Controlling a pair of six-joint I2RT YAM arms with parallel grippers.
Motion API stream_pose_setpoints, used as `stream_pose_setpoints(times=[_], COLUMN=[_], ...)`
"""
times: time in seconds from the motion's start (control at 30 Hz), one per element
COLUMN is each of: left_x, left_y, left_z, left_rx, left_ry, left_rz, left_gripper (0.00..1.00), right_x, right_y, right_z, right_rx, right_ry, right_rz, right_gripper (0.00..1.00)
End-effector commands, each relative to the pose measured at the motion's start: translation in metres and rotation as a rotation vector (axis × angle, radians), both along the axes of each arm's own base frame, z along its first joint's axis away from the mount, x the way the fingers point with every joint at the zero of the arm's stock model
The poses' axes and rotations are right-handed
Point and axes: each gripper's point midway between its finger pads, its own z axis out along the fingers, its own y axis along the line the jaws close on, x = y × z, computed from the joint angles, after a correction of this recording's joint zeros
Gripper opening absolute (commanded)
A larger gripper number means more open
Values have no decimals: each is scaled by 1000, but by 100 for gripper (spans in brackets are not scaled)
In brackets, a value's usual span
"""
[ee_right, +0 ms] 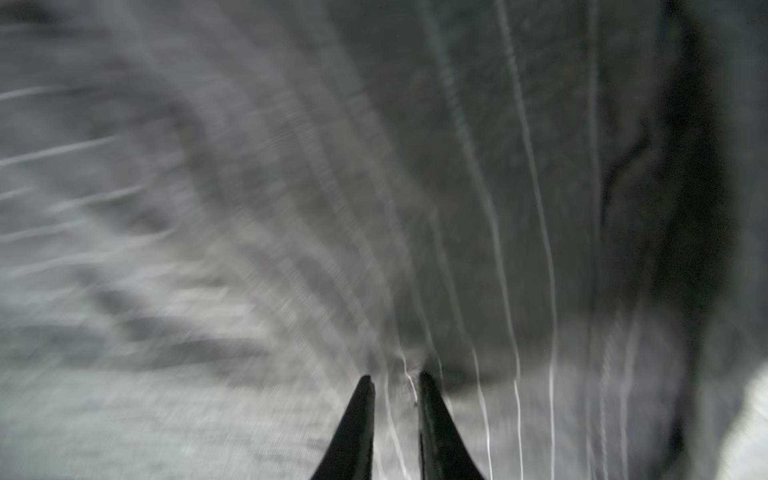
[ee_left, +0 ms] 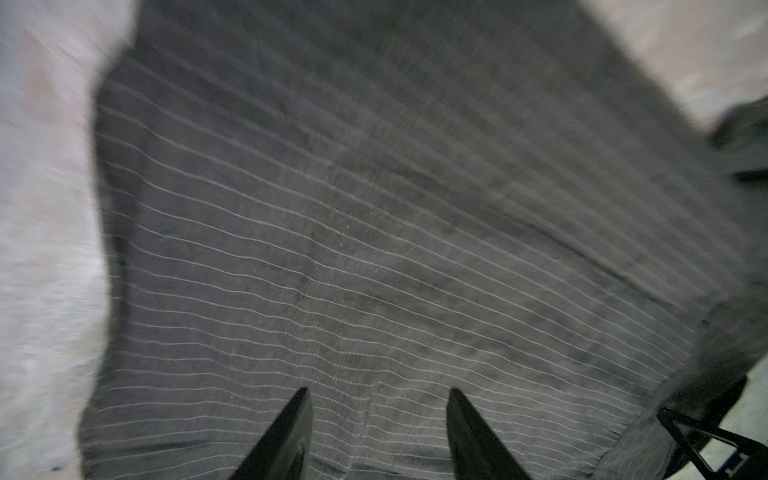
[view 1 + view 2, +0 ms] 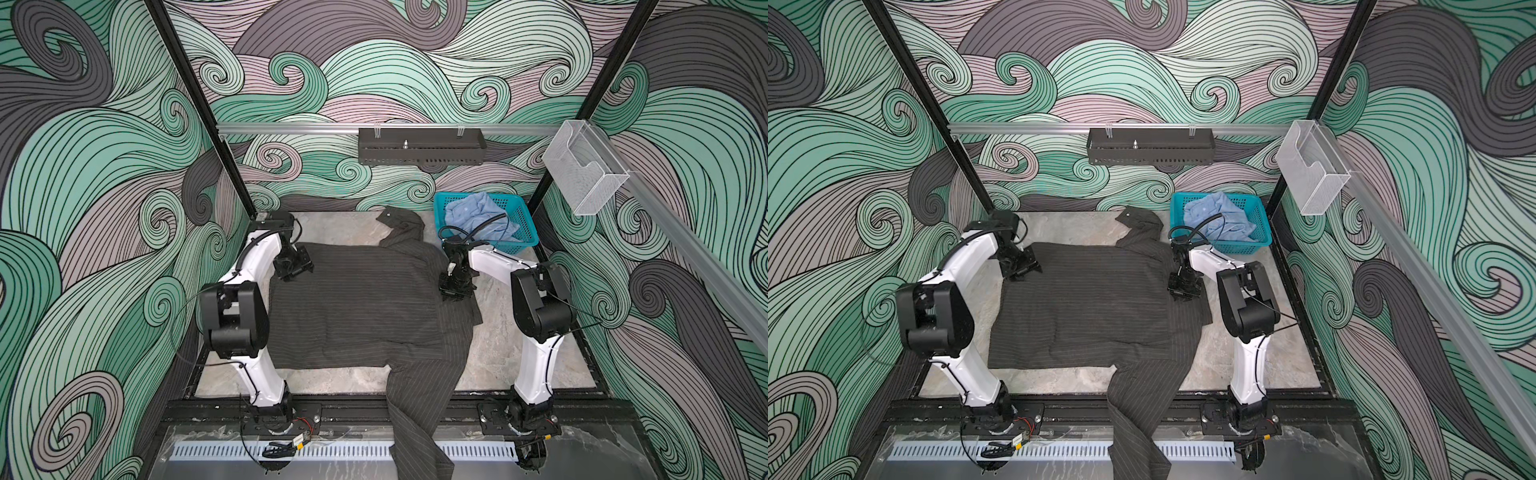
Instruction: Fold and stack the long sleeve shirts
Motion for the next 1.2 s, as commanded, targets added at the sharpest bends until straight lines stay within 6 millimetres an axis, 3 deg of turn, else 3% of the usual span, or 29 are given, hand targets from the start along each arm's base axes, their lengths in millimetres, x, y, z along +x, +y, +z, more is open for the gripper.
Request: stream_pose_setpoints(times=[0.0,0.17,0.27,0.4,0.7,1.0,1.17], left_x=[-15,-14,-6,7,27,44,60], left_y=[-10,-5,-12,-25,-34,-32,-18], left_z=[-31,-57,-66,-69,-69,-73,-89], left_rx=[-118,-92,-120,-137,-151,-154,-137], left_ry=[101,174,183,186,181,178,209], left_rz=[75,76,78,59,69,81,101], left_gripper=[54,54,53,52,53,54,54], right_x=[-4,-5,0,5,12,51,71], right_y=[-21,-54,-63,-69,-113,-108,-100], right_z=[-18,-24,-24,-22,-21,-17,-14], right_rx=[-45,-82,-55,-81,-119,-82,-63], right_ry=[46,65,67,71,76,57,45], right_rz=[-79,-164,-204,-197,-241,-230,-212], right_gripper=[23,26,26,27,28,28,29])
